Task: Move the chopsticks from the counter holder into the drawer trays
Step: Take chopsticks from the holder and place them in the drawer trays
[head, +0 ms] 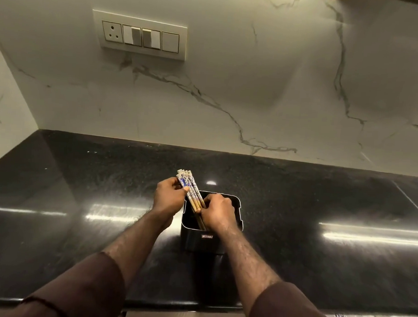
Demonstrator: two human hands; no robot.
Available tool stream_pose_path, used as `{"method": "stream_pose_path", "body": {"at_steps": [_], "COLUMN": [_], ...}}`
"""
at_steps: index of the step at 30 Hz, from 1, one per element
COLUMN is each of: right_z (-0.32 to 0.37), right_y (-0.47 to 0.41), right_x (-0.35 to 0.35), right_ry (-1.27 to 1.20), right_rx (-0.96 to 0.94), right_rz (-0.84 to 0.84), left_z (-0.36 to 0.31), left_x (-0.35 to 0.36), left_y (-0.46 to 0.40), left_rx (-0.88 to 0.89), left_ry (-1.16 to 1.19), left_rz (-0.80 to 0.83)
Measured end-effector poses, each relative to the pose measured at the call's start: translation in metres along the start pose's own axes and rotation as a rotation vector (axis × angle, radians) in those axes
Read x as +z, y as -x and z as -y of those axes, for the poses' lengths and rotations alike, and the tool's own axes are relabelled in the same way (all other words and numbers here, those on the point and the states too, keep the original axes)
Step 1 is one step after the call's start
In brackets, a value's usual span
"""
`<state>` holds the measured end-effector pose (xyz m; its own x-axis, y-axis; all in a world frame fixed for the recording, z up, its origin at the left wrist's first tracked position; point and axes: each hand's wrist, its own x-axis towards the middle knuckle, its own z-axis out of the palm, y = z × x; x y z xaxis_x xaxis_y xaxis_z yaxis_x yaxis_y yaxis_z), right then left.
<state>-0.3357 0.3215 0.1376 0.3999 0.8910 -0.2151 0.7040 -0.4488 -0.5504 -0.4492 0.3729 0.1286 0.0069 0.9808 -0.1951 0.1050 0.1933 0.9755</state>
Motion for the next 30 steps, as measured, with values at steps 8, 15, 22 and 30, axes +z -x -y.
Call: {"method": "stream_pose_path", "body": {"at_steps": [8,15,22,30], "right_z": [-0.01,-0.017,-0.017,-0.02], "right_y": [-0.01,-0.014,-0.015,-0.015], "right_x": [-0.006,-0.01,-0.01,-0.017], "right_ry": [-0.003,-0.016,-0.01,-0.097], "right_rx": [-0.003,-0.005,-0.013,0.011], "right_rz": [-0.049,-0.05,0.007,-0.048], "left_z": [-0.001,0.001,-0.006,-0.012], "left_x": [0.015,0.028,0.032,0.034], "left_y": [-0.013,-0.015,-0.006,-0.002], "left_rx": [-0.013,-0.004,0.077,0.265], "left_ry": [0.012,-0.011,-0.037,-0.155], "left_rz": [-0.005,-0.039,-0.103,-0.224]}}
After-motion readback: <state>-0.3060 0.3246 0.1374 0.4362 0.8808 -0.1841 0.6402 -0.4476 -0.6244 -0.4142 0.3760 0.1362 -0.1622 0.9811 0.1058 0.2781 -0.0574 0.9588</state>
